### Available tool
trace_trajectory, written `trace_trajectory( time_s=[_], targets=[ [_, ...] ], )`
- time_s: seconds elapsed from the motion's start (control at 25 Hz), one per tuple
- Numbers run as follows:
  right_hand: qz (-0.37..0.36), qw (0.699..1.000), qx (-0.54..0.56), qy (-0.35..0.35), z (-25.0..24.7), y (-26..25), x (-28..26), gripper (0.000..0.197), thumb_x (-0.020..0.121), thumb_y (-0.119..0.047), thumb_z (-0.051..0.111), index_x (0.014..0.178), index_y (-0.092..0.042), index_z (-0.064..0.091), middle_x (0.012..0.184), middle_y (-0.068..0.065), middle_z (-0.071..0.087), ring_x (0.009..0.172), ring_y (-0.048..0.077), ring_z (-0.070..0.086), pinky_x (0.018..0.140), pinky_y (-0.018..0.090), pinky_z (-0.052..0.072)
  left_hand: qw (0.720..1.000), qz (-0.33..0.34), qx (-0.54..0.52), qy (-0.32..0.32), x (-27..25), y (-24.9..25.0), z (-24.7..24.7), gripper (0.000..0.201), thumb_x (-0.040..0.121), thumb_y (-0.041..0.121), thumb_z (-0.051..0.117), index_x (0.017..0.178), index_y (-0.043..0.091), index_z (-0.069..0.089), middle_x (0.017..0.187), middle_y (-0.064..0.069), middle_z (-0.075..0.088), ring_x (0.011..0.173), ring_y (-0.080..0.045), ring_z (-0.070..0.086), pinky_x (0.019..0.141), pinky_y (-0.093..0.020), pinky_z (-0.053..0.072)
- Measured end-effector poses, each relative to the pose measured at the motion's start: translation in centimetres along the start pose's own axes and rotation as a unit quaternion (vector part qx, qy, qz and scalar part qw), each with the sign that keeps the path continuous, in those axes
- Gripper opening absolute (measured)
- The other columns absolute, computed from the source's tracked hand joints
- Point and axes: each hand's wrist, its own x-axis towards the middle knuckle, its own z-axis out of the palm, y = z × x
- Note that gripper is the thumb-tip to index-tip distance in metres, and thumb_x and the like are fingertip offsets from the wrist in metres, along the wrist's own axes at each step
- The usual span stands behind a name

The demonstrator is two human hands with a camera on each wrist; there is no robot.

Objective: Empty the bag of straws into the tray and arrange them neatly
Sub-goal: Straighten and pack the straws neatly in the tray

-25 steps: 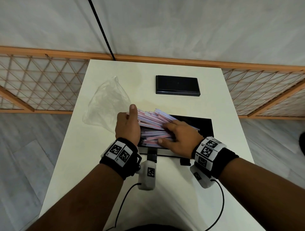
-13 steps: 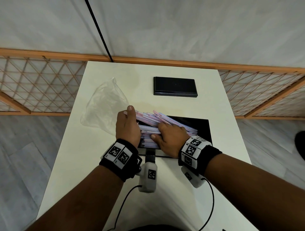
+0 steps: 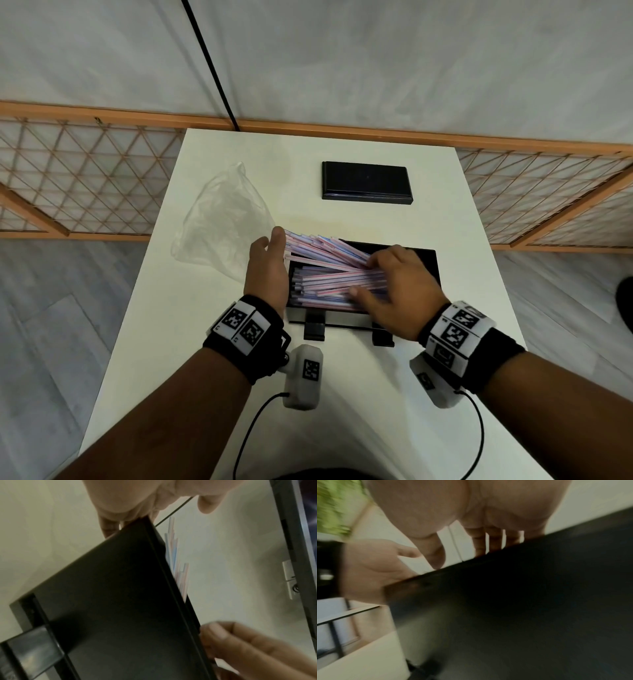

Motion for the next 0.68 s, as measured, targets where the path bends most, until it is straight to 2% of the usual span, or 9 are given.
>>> trace_trajectory(
  time_s=[0.08,0.16,0.28,0.36,0.44,0.48,0.6,0.68],
  targets=[
    [0.058,0.997,-0.029,-0.036,-0.4,1.2,0.1,0.077,0.073,-0.076,0.040,0.119,-0.017,0.057,0.112,0.004,0.057,0.109,0.027,0.051,0.095,0.039,0.045,1.000,-0.002,-0.008,-0.012,0.5,-0.6,0.4,0.097,0.057,0.088,0.045,0.128,0.022,0.059,0.127,-0.003,0.067,0.120,-0.025,0.063,0.111,-0.053,0.043],
    [0.052,0.993,-0.048,-0.096,0.0,1.4,0.4,0.089,0.070,-0.082,0.029,0.130,-0.022,0.054,0.117,0.004,0.057,0.112,0.029,0.052,0.098,0.039,0.045,0.999,-0.006,0.011,-0.038,0.4,-0.8,1.1,0.090,0.058,0.093,0.044,0.112,0.024,0.064,0.117,-0.006,0.072,0.112,-0.030,0.068,0.107,-0.055,0.048],
    [0.019,0.987,-0.079,-0.137,0.8,1.0,0.7,0.090,0.071,-0.082,0.017,0.138,-0.031,0.050,0.128,0.000,0.055,0.118,0.030,0.049,0.102,0.043,0.042,0.996,-0.010,0.064,-0.068,-0.3,-0.3,1.5,0.095,0.058,0.098,0.035,0.108,0.023,0.066,0.119,-0.007,0.072,0.112,-0.031,0.068,0.107,-0.053,0.047],
    [0.041,0.985,-0.104,-0.131,0.9,0.9,1.0,0.093,0.069,-0.084,0.011,0.132,-0.029,0.053,0.125,0.002,0.054,0.118,0.029,0.048,0.102,0.044,0.041,0.995,-0.022,0.069,-0.065,-1.0,0.7,1.4,0.078,0.075,0.089,0.035,0.106,0.021,0.061,0.120,-0.006,0.069,0.115,-0.030,0.065,0.109,-0.050,0.047],
    [0.046,0.983,-0.106,-0.142,1.1,0.9,1.3,0.096,0.069,-0.087,0.010,0.127,-0.024,0.055,0.125,0.005,0.055,0.119,0.031,0.050,0.103,0.044,0.041,0.994,-0.035,0.070,-0.073,-1.1,1.0,1.3,0.058,0.096,0.073,0.035,0.103,0.021,0.061,0.116,-0.005,0.068,0.114,-0.028,0.066,0.109,-0.048,0.048],
    [0.043,0.982,-0.100,-0.151,1.3,0.8,1.4,0.094,0.072,-0.087,0.014,0.127,-0.023,0.054,0.127,0.005,0.056,0.120,0.031,0.050,0.103,0.044,0.041,0.993,-0.042,0.074,-0.085,-1.0,0.8,1.3,0.055,0.100,0.069,0.034,0.103,0.023,0.064,0.114,-0.005,0.070,0.112,-0.028,0.067,0.108,-0.048,0.049],
    [0.051,0.981,-0.106,-0.156,1.5,0.5,1.6,0.081,0.082,-0.084,0.028,0.136,-0.026,0.046,0.136,0.003,0.053,0.126,0.031,0.047,0.105,0.047,0.037,0.987,-0.043,0.099,-0.118,-1.1,0.6,1.2,0.055,0.101,0.069,0.029,0.092,0.030,0.067,0.111,-0.007,0.072,0.109,-0.030,0.068,0.107,-0.051,0.049],
    [0.067,0.977,-0.119,-0.166,1.4,0.4,1.8,0.079,0.082,-0.084,0.027,0.141,-0.032,0.041,0.140,0.003,0.049,0.130,0.032,0.042,0.107,0.051,0.033,0.988,-0.038,0.101,-0.110,-0.9,0.5,1.3,0.055,0.100,0.070,0.029,0.086,0.030,0.065,0.110,-0.009,0.071,0.108,-0.032,0.068,0.106,-0.052,0.050]
  ],
)
